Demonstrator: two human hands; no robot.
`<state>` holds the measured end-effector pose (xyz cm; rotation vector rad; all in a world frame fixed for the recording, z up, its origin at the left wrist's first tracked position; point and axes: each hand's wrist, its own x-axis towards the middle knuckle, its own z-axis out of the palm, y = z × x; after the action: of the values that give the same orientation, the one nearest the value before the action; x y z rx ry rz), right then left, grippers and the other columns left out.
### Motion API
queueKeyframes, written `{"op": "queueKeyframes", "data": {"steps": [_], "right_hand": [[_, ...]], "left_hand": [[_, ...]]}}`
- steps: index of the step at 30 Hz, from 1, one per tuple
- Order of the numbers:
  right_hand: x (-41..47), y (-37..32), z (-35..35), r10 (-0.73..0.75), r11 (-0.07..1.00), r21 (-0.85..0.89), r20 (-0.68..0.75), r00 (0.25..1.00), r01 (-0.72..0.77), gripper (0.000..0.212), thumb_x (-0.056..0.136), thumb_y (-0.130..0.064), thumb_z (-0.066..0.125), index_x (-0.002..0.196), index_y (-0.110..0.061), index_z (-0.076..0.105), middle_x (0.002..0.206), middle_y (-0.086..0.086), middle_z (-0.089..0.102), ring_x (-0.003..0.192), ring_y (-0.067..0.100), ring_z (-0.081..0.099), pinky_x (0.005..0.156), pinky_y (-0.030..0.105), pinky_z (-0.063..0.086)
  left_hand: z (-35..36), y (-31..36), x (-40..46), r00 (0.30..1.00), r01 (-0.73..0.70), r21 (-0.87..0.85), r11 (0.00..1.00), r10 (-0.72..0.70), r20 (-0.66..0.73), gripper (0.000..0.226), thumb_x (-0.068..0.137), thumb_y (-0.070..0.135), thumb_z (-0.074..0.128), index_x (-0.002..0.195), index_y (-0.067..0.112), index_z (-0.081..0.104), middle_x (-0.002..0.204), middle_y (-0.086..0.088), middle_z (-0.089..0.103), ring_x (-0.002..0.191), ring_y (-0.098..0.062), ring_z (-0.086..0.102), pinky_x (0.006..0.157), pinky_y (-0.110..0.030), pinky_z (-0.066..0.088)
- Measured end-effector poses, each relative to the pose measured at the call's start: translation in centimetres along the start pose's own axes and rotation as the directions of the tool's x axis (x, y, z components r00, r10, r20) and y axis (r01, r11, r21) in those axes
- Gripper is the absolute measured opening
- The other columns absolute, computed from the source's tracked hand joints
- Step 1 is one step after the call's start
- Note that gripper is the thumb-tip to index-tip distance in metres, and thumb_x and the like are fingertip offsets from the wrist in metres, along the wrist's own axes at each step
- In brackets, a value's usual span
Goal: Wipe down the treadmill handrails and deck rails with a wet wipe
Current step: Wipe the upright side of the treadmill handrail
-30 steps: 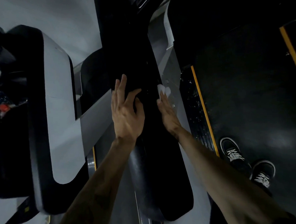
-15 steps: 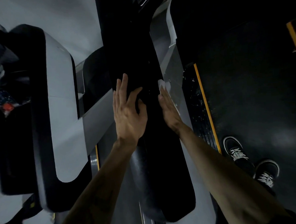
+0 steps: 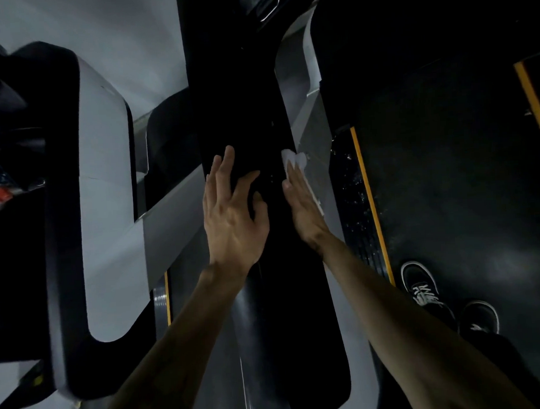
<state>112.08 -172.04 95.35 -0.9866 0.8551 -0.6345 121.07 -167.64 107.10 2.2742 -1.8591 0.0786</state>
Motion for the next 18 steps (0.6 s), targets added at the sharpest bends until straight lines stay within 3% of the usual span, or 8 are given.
{"op": "queueKeyframes", "data": {"steps": [4,7,11,15,18], "right_hand": [[-2.3,2.3,-0.4,0.12,0.993,-0.018,-0.009,0.993,-0.12,0.058,0.111,-0.045,0.03,0.164,-0.031,0.01,0.171,-0.014,0.003,0.147,-0.008,-0.005,0.129,0.036,-0.004],[-4.5,3.2,0.2,0.041,0.999,-0.032,-0.042,0.998,-0.043,0.056,0.111,-0.041,0.035,0.163,-0.029,0.017,0.17,-0.013,0.009,0.152,-0.006,-0.003,0.13,0.044,0.001],[-1.8,1.3,0.8,-0.033,0.999,-0.036,-0.041,0.999,0.032,0.055,0.11,-0.044,0.034,0.162,-0.032,0.02,0.171,-0.013,0.011,0.155,-0.004,0.001,0.13,0.044,0.001],[1.8,0.3,-0.3,0.016,0.999,-0.036,-0.02,1.0,-0.017,0.056,0.112,-0.038,0.032,0.164,-0.029,0.013,0.172,-0.01,0.004,0.156,0.001,-0.004,0.13,0.041,0.0],[0.8,0.9,-0.2,0.076,0.997,-0.014,-0.039,0.996,-0.076,0.058,0.112,-0.036,0.032,0.164,-0.023,0.011,0.172,-0.007,0.003,0.157,0.005,-0.002,0.13,0.042,0.002]], "left_hand": [[-0.3,-0.4,3.2,0.996,0.043,-0.019,0.999,-0.045,-0.077,0.039,0.088,0.009,0.058,0.126,0.008,0.067,0.141,-0.015,0.052,0.126,-0.033,0.047,0.108,-0.044,0.044],[-0.3,-1.2,5.9,0.998,0.048,-0.033,0.998,-0.049,-0.047,0.044,0.09,0.012,0.058,0.134,0.007,0.062,0.151,-0.017,0.045,0.137,-0.035,0.044,0.116,-0.038,0.035],[0.7,-1.4,6.1,0.997,0.075,-0.083,0.994,-0.074,0.019,0.046,0.096,0.014,0.057,0.141,0.01,0.057,0.166,-0.013,0.028,0.155,-0.035,0.021,0.123,-0.052,0.027],[0.9,-1.5,6.0,0.997,0.08,-0.086,0.993,-0.078,0.029,0.044,0.097,0.017,0.051,0.14,0.013,0.059,0.168,-0.01,0.025,0.158,-0.032,0.015,0.126,-0.053,0.021],[0.7,-1.3,6.2,0.995,0.087,-0.082,0.993,-0.084,0.048,0.043,0.099,0.02,0.048,0.141,0.016,0.058,0.169,-0.009,0.023,0.158,-0.031,0.013,0.123,-0.059,0.025]]}}
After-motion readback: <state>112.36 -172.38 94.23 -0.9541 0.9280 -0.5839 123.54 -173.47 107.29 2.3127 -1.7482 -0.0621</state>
